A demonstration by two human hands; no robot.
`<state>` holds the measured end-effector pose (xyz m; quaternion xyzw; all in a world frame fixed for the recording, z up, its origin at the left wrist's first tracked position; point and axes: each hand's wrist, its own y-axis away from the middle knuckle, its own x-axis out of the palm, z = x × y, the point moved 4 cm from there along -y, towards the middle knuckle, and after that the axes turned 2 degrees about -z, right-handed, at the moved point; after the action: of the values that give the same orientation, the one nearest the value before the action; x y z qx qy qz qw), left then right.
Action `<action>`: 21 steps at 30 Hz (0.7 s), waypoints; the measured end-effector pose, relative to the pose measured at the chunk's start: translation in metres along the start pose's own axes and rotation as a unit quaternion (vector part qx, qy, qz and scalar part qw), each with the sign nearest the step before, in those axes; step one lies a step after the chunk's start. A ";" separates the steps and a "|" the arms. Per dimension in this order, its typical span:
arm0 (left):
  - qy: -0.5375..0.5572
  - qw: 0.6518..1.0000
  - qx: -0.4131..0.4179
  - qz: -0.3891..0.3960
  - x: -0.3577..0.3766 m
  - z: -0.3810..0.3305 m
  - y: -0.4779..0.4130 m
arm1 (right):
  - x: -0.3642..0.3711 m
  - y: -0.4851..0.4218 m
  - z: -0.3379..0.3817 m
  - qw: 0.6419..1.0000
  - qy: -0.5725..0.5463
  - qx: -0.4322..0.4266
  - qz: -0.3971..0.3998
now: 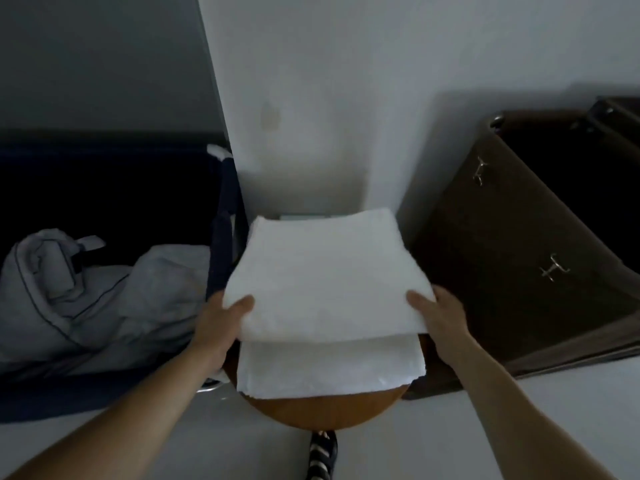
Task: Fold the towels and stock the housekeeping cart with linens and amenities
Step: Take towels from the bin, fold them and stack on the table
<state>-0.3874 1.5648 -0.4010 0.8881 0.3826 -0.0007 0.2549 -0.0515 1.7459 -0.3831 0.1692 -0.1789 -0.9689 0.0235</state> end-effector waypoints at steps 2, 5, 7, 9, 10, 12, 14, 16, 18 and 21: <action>-0.067 0.997 -0.031 0.013 0.004 0.053 0.005 | 0.004 0.002 -0.048 0.992 0.114 0.050 0.004; -0.117 0.993 -0.024 -0.005 0.010 0.075 0.002 | 0.007 0.002 -0.070 0.985 0.164 0.058 -0.010; -0.133 0.989 -0.061 -0.015 0.015 0.072 -0.001 | 0.008 -0.002 -0.070 0.982 0.183 0.049 -0.003; -0.132 0.986 -0.095 -0.014 0.015 0.067 -0.002 | 0.008 -0.004 -0.061 0.983 0.182 0.034 0.000; -0.118 0.988 -0.094 -0.011 0.014 0.062 -0.001 | 0.007 -0.004 -0.054 0.986 0.165 0.019 -0.002; -0.076 0.994 -0.075 -0.013 0.009 0.053 0.004 | 0.001 -0.005 -0.041 0.994 0.106 -0.014 -0.007; -0.053 0.997 -0.041 -0.030 0.004 0.051 0.010 | -0.006 -0.005 -0.037 0.997 0.067 -0.032 -0.010; -0.107 0.993 -0.026 -0.036 0.006 0.060 0.016 | -0.007 -0.003 -0.052 0.994 0.110 -0.021 -0.005; -0.159 0.986 -0.048 -0.032 0.016 0.079 0.019 | -0.002 0.000 -0.081 0.984 0.180 0.009 0.003; -0.178 0.979 -0.081 -0.049 0.027 0.095 0.019 | 0.005 0.007 -0.104 0.973 0.228 0.030 0.000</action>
<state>-0.3369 1.5291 -0.4801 0.8303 0.3727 -0.1405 0.3897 -0.0212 1.7034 -0.4739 0.3862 -0.1977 -0.8991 0.0587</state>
